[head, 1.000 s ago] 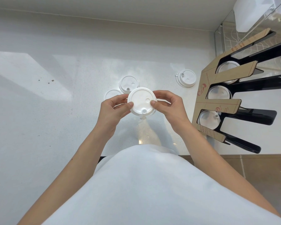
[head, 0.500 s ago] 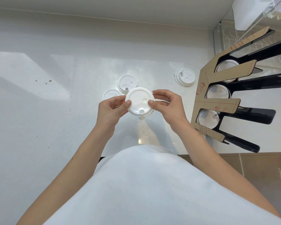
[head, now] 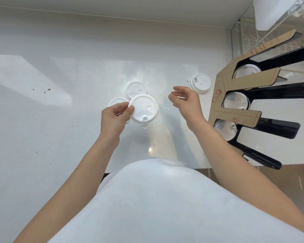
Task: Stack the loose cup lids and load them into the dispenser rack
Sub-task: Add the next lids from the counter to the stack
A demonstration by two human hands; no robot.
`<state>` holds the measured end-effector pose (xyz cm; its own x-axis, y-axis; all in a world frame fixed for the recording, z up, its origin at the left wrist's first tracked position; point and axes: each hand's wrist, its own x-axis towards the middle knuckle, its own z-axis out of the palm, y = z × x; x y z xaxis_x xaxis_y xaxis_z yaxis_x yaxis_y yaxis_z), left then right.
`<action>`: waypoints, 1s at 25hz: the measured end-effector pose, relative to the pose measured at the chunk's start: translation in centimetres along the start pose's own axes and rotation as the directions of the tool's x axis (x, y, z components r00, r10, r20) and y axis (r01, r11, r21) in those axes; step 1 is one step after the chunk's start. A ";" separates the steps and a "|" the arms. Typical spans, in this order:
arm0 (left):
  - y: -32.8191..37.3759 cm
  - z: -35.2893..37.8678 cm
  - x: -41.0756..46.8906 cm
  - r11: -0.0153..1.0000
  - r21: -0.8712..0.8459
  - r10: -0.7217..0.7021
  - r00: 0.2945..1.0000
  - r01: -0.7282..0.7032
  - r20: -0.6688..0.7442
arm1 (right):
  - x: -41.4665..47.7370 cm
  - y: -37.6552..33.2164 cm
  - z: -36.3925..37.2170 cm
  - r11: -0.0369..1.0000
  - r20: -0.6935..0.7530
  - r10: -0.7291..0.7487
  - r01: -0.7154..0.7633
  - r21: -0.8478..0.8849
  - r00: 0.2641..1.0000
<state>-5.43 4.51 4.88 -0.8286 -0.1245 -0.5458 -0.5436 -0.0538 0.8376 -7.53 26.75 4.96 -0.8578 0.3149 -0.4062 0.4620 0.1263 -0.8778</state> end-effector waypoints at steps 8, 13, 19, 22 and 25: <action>0.3 0.5 1.7 0.999 0.015 -0.050 0.999 0.050 0.001 | 7.8 2.1 -2.1 0.945 -0.258 0.065 -0.142 -0.295 0.964; 0.7 0.4 3.3 0.997 0.017 -0.070 0.998 0.070 0.005 | 11.4 3.4 -3.5 0.808 -0.291 0.042 -0.204 -0.552 0.956; 1.3 -0.2 4.8 0.994 0.021 -0.104 0.994 0.105 -0.012 | 14.4 3.2 -5.2 0.623 -0.268 0.071 -0.252 -0.740 0.961; 1.4 -0.3 5.0 0.994 0.028 -0.107 0.994 0.107 -0.005 | 15.0 3.3 -5.7 0.596 -0.279 0.074 -0.266 -0.757 0.958; 1.5 -0.6 5.4 0.993 0.031 -0.114 0.993 0.115 -0.022 | 14.8 3.4 -5.8 0.633 -0.291 0.071 -0.268 -0.726 0.954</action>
<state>-10.61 3.19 3.24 -0.7579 -0.1396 -0.6373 -0.6391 -0.0372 0.7682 -17.37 37.35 -2.57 -0.7206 0.5827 -0.3758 0.6858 0.6789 -0.2623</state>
